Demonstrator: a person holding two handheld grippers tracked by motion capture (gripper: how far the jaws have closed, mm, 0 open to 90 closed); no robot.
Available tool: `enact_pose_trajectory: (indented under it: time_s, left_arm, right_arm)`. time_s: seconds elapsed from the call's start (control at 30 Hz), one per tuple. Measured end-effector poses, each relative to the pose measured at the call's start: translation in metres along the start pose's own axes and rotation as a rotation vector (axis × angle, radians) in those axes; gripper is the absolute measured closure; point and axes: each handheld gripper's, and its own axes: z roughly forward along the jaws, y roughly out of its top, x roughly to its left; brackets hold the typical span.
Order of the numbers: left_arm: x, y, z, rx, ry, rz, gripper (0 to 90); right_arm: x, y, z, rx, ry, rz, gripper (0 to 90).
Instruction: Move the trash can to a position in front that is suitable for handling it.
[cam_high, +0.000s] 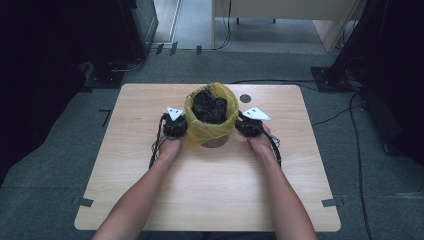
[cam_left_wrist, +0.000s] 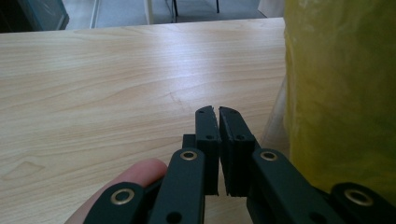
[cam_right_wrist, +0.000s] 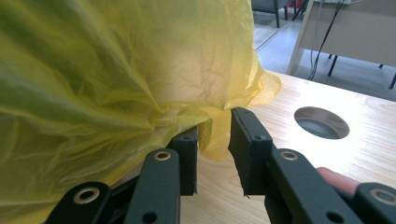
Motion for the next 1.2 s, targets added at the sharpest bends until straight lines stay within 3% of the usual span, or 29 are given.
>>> enact_pose_trajectory:
  time_s: [0.07, 0.13, 0.23, 0.3, 0.33, 0.43, 0.47, 0.5, 0.53, 0.67, 0.77, 0.9, 1.2]
  left_arm:
    - [0.003, 0.002, -0.001, -0.006, 0.012, 0.002, 87.4]
    - [0.005, 0.004, -0.002, -0.008, -0.010, 0.022, 87.6]
    - [0.007, 0.003, -0.001, -0.007, -0.035, 0.000, 88.3]
    - [0.008, 0.002, -0.001, -0.007, -0.050, -0.011, 89.4]
    - [0.009, 0.002, -0.001, -0.012, -0.050, -0.012, 90.0]
    - [0.011, 0.005, -0.004, -0.027, -0.049, -0.011, 90.0]
    - [0.013, 0.008, -0.005, -0.025, -0.077, -0.031, 90.0]
    - [0.013, 0.008, -0.005, -0.025, -0.077, -0.031, 90.0]
    - [0.014, 0.010, -0.007, -0.020, -0.083, -0.008, 90.0]
    - [0.014, 0.011, -0.008, -0.009, -0.085, 0.010, 90.0]
    - [0.015, 0.010, -0.011, 0.007, -0.112, 0.019, 90.0]
    - [0.013, 0.008, -0.015, 0.012, -0.119, 0.027, 90.0]
    - [0.002, -0.002, -0.026, 0.036, -0.150, 0.030, 90.0]
  right_arm:
    - [0.003, 0.000, 0.001, 0.001, 0.009, -0.003, 73.6]
    - [0.005, 0.001, 0.001, 0.005, 0.015, -0.003, 73.7]
    - [0.007, 0.001, 0.002, 0.005, 0.017, 0.001, 74.4]
    - [0.009, 0.002, 0.003, 0.006, 0.027, 0.026, 75.8]
    - [0.012, 0.003, 0.003, 0.002, 0.034, 0.061, 78.0]
    - [0.014, 0.004, 0.004, 0.006, 0.043, 0.084, 79.7]
    - [0.016, 0.004, 0.004, 0.004, 0.041, 0.080, 81.4]
    - [0.016, 0.004, 0.004, 0.004, 0.041, 0.080, 81.4]
    - [0.019, 0.005, 0.004, 0.017, 0.039, 0.079, 85.5]
    - [0.022, 0.006, 0.004, 0.026, 0.034, 0.106, 89.9]
    - [0.025, 0.005, 0.003, 0.025, 0.027, 0.141, 90.0]
    - [0.028, 0.004, -0.001, 0.037, 0.025, 0.168, 90.0]
    - [0.036, -0.002, -0.016, 0.044, -0.031, 0.167, 90.0]
